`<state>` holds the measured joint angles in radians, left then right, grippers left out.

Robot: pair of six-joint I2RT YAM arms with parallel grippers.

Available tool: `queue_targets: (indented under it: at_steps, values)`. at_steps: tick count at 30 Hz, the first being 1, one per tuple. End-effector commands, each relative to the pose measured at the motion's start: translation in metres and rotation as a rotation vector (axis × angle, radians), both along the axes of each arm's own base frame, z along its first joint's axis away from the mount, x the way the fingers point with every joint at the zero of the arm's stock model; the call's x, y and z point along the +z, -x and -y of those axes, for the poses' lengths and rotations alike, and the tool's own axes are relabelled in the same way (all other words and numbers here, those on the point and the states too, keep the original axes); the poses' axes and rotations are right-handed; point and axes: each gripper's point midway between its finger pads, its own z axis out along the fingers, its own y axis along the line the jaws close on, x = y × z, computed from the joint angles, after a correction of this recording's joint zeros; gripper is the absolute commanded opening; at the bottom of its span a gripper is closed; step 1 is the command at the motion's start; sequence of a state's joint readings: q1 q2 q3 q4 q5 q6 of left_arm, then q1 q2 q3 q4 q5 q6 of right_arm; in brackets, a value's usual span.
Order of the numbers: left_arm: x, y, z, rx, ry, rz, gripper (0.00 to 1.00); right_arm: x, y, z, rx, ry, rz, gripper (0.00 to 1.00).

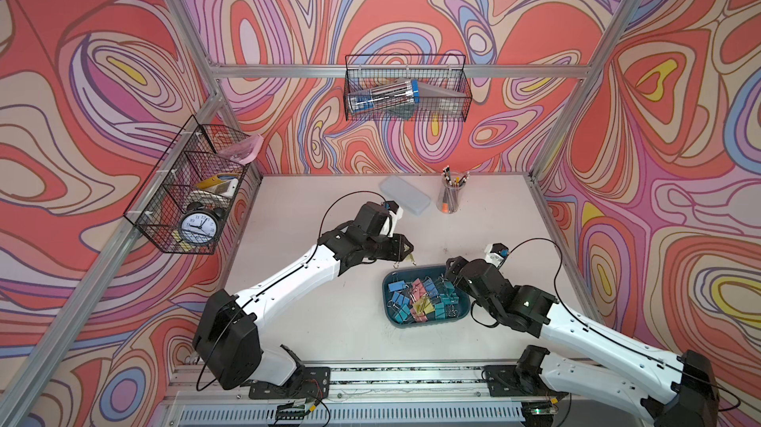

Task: Put the binder clips in the storage box
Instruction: Place the binder clip in the storage box.

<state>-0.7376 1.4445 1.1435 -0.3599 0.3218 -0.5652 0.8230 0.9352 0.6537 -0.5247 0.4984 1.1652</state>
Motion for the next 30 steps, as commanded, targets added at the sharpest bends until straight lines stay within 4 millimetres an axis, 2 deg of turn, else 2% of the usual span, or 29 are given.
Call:
queue_targets:
  at_steps: [1, 5, 9, 13, 16, 20, 25, 27, 30]
  values:
    - [-0.036, 0.016, -0.003, -0.003, -0.113, -0.023, 0.10, 0.000, -0.002, 0.007, -0.028, 0.003, 0.017, 0.98]
    - [-0.063, 0.044, 0.009, -0.065, -0.151, -0.060, 0.11, -0.004, 0.000, 0.007, -0.029, 0.000, 0.002, 0.98]
    - [-0.082, 0.067, 0.009, -0.104, -0.198, -0.085, 0.14, -0.009, 0.001, 0.008, -0.034, -0.005, -0.010, 0.98]
    - [-0.095, 0.076, -0.004, -0.092, -0.237, -0.078, 0.18, -0.010, 0.001, 0.006, -0.033, -0.010, -0.008, 0.98]
    - [-0.094, 0.079, -0.005, -0.111, -0.229, -0.063, 0.29, -0.010, -0.001, 0.005, -0.031, -0.006, -0.006, 0.98]
    - [-0.071, 0.073, -0.002, -0.102, -0.192, 0.001, 0.48, -0.005, -0.005, 0.005, -0.028, 0.019, 0.007, 0.98]
    - [-0.017, 0.049, -0.016, -0.016, -0.184, 0.199, 0.66, 0.005, -0.012, 0.016, -0.052, 0.095, 0.052, 0.98]
    - [-0.001, 0.034, -0.032, 0.052, -0.241, 0.293, 0.69, 0.012, -0.016, 0.026, -0.068, 0.153, 0.077, 0.98]
    - [0.013, 0.001, -0.077, 0.209, -0.358, 0.398, 0.72, 0.029, -0.024, 0.052, -0.125, 0.281, 0.128, 0.98]
